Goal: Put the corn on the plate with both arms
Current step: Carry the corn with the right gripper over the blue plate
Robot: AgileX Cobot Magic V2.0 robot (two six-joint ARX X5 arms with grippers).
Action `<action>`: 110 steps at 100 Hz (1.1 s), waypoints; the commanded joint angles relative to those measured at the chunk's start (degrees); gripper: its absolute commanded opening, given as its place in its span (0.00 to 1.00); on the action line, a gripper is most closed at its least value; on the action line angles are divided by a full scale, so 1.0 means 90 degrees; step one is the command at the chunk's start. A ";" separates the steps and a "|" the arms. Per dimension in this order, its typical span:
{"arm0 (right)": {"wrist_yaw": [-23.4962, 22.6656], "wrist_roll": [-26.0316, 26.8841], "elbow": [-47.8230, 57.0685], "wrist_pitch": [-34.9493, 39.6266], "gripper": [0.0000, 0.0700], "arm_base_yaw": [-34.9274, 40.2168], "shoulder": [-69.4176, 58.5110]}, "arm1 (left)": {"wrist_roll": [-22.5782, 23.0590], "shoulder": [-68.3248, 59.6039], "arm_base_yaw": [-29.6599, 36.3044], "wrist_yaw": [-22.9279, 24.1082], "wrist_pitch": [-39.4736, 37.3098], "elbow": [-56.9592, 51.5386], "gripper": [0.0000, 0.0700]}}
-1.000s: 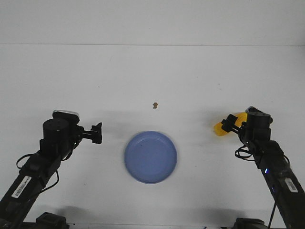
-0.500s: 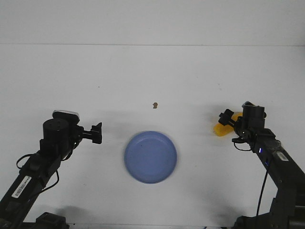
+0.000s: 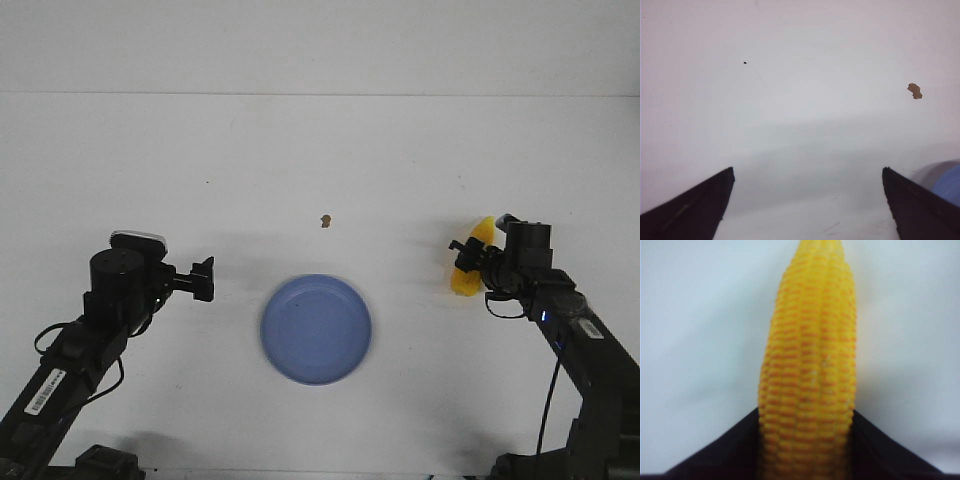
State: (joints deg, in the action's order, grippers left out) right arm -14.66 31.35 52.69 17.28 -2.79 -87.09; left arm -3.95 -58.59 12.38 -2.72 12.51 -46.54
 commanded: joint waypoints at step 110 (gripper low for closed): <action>0.0823 -0.0245 0.0197 0.0148 0.78 0.4981 0.0090 | 0.0000 -0.0027 0.0000 0.0019 -0.0019 -0.0041 0.86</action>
State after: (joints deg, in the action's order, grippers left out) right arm -7.44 28.75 53.95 19.42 41.36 -85.36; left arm -3.95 -58.59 12.38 -2.72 12.51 -46.54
